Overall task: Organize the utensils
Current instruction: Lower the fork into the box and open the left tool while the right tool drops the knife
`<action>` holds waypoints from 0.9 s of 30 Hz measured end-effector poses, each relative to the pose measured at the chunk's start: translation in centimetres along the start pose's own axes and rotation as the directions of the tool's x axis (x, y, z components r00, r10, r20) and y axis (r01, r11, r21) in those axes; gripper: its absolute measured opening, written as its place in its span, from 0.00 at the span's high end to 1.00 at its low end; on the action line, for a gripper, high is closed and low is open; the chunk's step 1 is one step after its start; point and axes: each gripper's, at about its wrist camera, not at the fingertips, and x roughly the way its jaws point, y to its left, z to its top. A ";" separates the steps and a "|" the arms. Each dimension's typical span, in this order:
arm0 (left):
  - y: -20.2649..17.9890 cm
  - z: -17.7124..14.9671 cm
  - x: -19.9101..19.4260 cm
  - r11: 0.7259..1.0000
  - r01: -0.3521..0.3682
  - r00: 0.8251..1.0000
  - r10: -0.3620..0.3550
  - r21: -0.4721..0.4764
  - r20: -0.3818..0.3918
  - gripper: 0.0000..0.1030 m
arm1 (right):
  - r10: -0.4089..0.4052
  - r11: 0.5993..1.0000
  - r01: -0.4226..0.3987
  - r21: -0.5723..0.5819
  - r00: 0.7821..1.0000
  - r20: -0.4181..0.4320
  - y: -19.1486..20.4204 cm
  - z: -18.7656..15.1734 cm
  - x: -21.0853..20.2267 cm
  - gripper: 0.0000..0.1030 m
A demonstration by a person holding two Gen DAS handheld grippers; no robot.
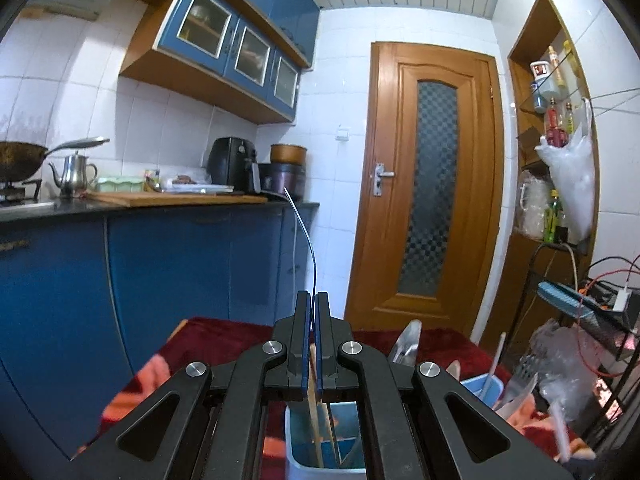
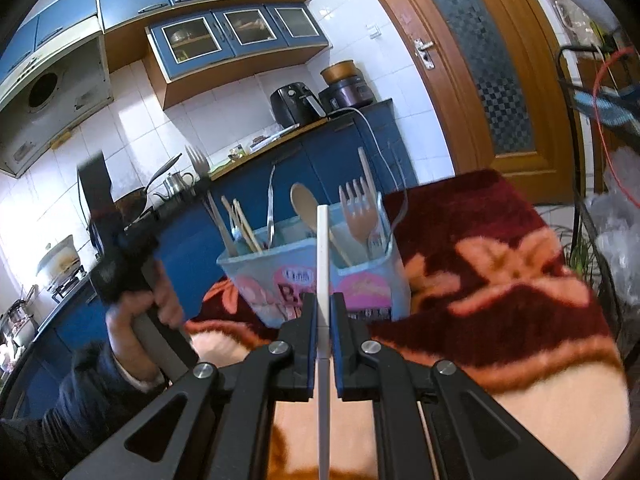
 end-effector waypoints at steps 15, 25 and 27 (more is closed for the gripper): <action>-0.2 -2.5 1.1 0.999 0.023 0.998 -0.022 0.022 -0.055 0.98 | -0.038 0.995 0.054 -0.078 0.981 0.193 1.6 8.0 6.4 0.92; 0.2 -2.6 1.4 0.999 0.034 0.998 -0.034 0.006 -0.062 0.98 | -0.150 0.971 0.198 -0.136 0.943 0.297 1.6 8.1 9.9 0.91; 0.2 -2.7 1.4 0.999 0.036 0.997 -0.036 0.005 -0.064 0.98 | -0.162 0.964 0.218 -0.150 0.934 0.319 1.6 8.0 10.1 0.91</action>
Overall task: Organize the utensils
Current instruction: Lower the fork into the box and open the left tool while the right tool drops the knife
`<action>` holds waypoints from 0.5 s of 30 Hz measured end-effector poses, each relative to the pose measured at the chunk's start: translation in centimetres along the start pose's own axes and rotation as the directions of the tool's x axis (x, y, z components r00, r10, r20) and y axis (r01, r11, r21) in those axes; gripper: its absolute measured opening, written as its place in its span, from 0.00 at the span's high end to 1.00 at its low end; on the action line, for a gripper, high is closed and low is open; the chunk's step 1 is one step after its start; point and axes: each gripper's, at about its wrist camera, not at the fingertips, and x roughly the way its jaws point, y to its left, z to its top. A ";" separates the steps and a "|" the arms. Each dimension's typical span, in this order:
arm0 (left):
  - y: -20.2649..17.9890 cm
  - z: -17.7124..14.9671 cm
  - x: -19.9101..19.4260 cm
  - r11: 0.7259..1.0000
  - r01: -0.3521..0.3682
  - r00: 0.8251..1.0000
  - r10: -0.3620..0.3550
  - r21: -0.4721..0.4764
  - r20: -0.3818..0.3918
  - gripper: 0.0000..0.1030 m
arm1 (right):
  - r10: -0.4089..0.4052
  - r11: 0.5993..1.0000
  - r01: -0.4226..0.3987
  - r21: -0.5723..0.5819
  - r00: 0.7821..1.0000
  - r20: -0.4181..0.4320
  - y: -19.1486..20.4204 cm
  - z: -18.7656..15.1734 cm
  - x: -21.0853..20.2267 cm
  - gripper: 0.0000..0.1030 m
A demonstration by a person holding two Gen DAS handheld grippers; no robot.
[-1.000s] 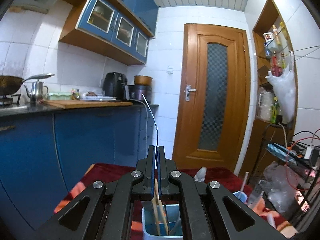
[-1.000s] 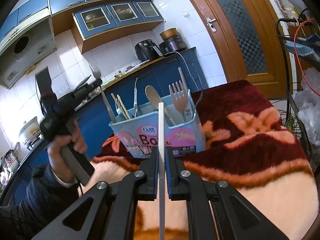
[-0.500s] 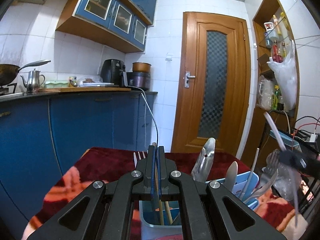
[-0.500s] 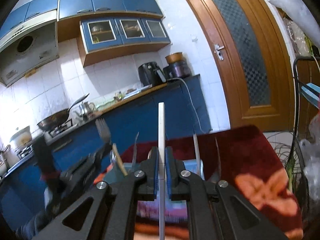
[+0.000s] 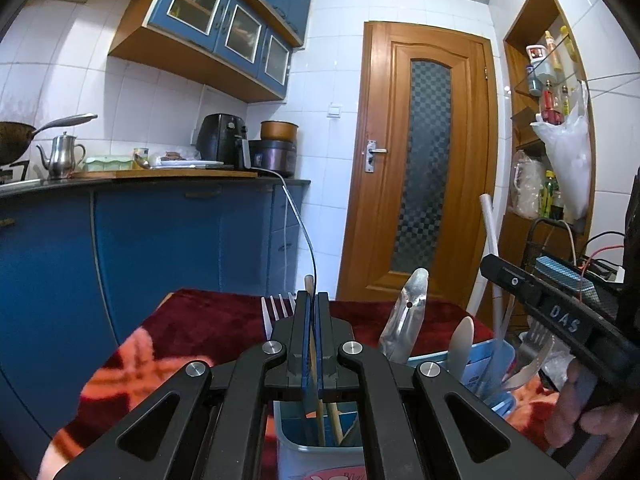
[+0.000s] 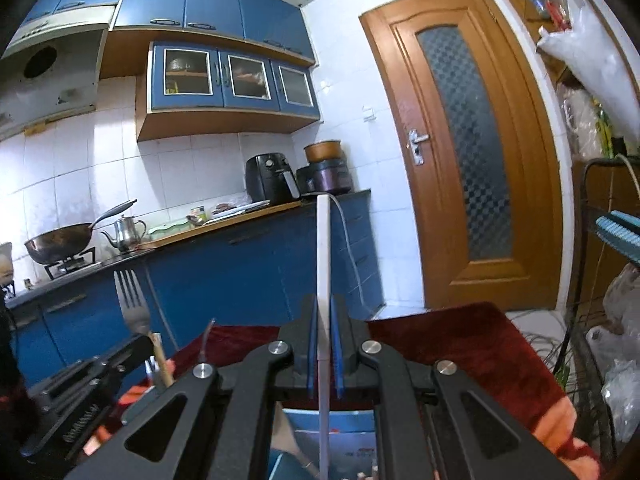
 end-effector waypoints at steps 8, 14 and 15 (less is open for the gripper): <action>-0.3 -0.1 0.2 1.000 0.018 0.999 -0.018 0.001 -0.027 0.97 | 0.020 1.000 -0.020 0.001 0.999 -0.034 0.0 -0.5 -0.4 0.77; -0.6 0.3 -0.7 0.999 0.035 0.999 -0.035 -0.001 -0.038 0.87 | 0.048 0.998 -0.047 0.031 0.998 -0.028 0.1 0.2 -2.2 0.70; -0.7 0.5 -1.0 0.999 0.033 0.999 -0.033 0.002 -0.034 0.86 | 0.052 0.998 -0.051 0.033 0.998 -0.027 0.2 0.3 -2.6 0.70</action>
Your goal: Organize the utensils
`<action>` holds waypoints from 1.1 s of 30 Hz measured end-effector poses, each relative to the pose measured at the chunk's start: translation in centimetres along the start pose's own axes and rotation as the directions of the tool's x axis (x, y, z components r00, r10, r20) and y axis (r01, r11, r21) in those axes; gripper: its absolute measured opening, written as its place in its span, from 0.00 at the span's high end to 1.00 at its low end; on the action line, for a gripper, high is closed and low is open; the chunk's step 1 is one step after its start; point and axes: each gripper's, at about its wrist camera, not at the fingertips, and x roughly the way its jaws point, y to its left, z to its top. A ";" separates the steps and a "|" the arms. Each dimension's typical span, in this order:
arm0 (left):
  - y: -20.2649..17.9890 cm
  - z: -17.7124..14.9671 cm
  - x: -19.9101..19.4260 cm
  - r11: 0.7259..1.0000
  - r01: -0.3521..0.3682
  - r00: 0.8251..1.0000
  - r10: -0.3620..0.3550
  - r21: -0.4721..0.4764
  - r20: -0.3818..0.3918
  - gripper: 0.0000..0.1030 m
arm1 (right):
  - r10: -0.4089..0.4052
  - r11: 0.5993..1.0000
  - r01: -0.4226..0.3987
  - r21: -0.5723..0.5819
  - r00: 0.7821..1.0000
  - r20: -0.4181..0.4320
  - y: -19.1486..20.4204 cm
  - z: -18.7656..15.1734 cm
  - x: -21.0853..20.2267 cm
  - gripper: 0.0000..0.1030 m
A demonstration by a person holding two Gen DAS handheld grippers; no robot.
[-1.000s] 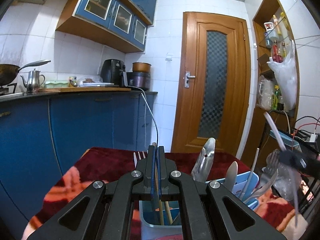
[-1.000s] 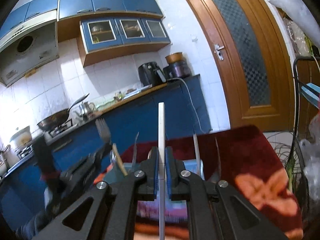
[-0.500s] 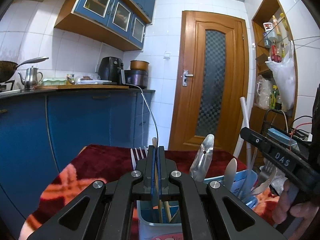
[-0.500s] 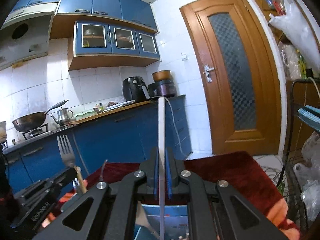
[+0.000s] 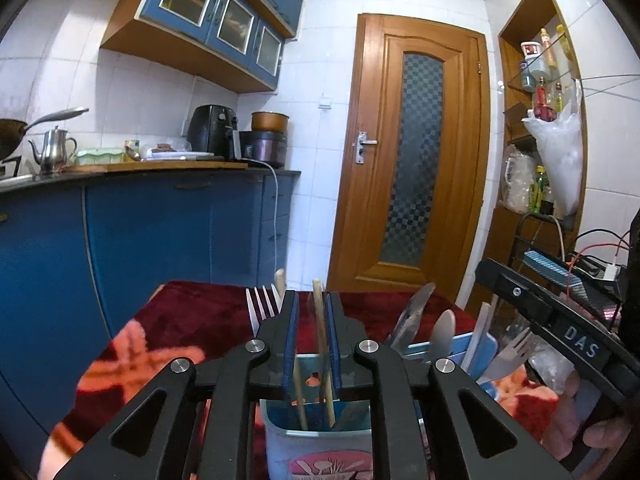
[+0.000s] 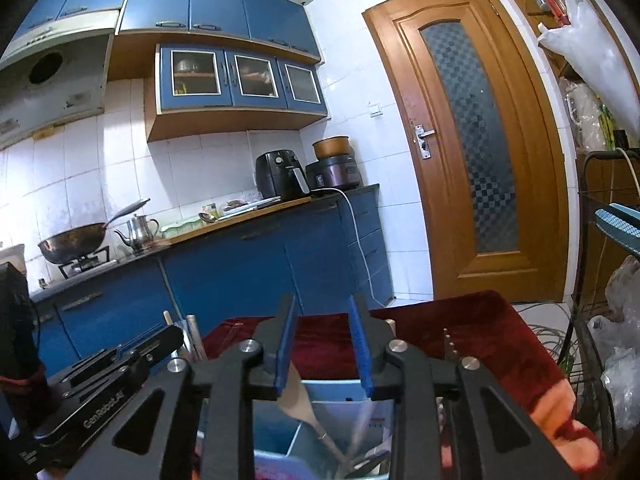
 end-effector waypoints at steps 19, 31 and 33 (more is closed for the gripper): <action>-0.4 -0.5 -8.2 1.000 -0.027 0.998 0.026 -0.006 -0.053 0.86 | 0.085 0.996 -0.083 0.033 0.995 -0.052 2.3 -0.6 -8.7 0.57; -0.8 -2.9 -13.7 0.998 -0.065 0.994 0.066 0.009 -0.082 0.37 | 0.081 0.997 -0.082 -0.006 0.992 -0.092 4.5 -3.9 -13.6 0.34; -0.8 -3.5 -14.2 0.998 -0.069 0.993 0.069 0.009 -0.094 0.34 | 0.076 0.997 -0.077 -0.009 0.992 -0.099 4.5 -4.5 -14.2 0.29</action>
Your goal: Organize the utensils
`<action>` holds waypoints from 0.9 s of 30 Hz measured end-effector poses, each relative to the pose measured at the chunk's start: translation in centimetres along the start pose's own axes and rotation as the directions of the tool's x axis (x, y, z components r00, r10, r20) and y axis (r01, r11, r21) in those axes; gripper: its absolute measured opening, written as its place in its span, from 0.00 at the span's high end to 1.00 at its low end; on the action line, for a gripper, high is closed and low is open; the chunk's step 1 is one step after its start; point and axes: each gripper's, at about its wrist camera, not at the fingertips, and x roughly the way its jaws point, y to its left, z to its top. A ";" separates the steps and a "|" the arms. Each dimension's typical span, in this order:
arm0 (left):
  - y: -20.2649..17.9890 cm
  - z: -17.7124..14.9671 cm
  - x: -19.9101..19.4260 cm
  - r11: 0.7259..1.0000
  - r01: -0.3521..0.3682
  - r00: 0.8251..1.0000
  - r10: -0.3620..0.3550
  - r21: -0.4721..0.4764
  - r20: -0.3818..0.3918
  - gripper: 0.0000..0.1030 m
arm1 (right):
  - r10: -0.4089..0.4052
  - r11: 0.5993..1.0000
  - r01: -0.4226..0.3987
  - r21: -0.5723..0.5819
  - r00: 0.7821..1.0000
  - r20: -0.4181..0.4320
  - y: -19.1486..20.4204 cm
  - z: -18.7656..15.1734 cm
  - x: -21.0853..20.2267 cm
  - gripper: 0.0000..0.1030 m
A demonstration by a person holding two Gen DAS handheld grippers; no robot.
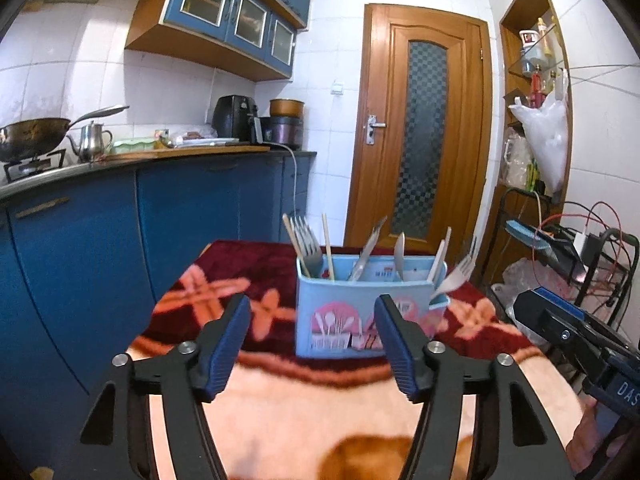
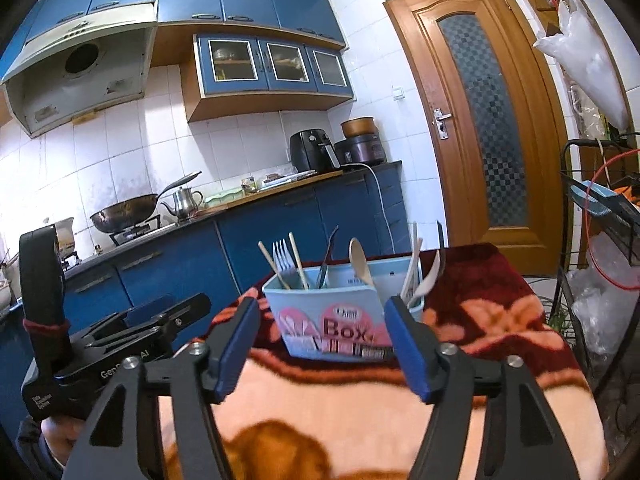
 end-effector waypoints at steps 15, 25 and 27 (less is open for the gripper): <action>0.8 -4.3 -1.6 0.999 -0.043 0.998 0.044 0.020 -0.050 0.23 | -0.067 0.998 0.066 -0.017 0.997 -0.043 0.0 -4.9 -2.0 0.00; 0.4 -7.0 -1.1 0.995 -0.087 0.996 0.088 0.041 -0.026 0.22 | -0.202 0.976 0.199 -0.093 0.979 -0.018 -0.4 -7.9 -1.7 0.00; 0.3 -7.3 -1.0 0.993 -0.106 0.994 0.106 0.049 -0.011 0.22 | -0.212 0.974 0.210 -0.084 0.977 -0.022 -0.8 -8.3 -1.6 0.00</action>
